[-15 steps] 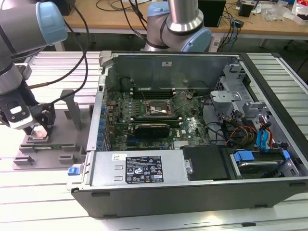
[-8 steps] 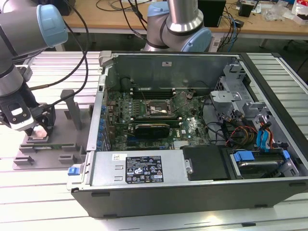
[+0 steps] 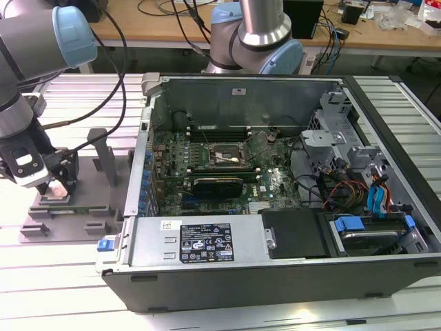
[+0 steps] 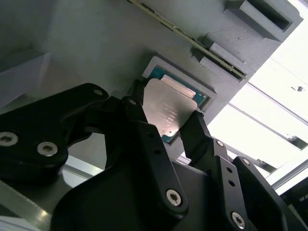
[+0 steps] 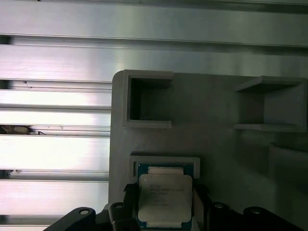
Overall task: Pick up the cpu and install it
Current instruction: 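Pick up the cpu and move it towards the insertion slot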
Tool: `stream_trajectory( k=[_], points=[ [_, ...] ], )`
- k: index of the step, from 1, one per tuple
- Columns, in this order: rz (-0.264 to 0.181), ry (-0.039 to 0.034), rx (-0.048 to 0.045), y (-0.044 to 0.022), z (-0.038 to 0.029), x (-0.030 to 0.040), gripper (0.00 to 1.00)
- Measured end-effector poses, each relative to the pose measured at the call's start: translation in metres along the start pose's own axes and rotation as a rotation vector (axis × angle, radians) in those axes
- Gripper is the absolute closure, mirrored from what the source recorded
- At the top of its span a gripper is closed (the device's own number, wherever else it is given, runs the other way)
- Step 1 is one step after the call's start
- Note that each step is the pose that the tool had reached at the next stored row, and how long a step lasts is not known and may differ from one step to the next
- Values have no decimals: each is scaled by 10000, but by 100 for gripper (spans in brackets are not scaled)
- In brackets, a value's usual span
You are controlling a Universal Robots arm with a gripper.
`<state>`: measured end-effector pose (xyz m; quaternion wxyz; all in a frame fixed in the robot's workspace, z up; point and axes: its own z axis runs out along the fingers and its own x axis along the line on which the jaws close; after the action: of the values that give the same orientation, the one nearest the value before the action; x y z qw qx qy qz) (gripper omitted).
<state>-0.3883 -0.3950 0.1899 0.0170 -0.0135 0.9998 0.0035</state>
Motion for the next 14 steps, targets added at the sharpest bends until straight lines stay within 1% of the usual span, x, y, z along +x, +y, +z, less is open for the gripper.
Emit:
stream_trajectory(
  k=[3,5,7,9,14],
  points=[
    [0,-3,0,0,-8,0,45],
    [-1,-2,2,0,-34,-2,45],
    [-1,0,2,0,-118,-4,45],
    [-1,-1,1,1,-179,-6,45],
    [0,0,2,2,-289,-10,45]
  ],
)
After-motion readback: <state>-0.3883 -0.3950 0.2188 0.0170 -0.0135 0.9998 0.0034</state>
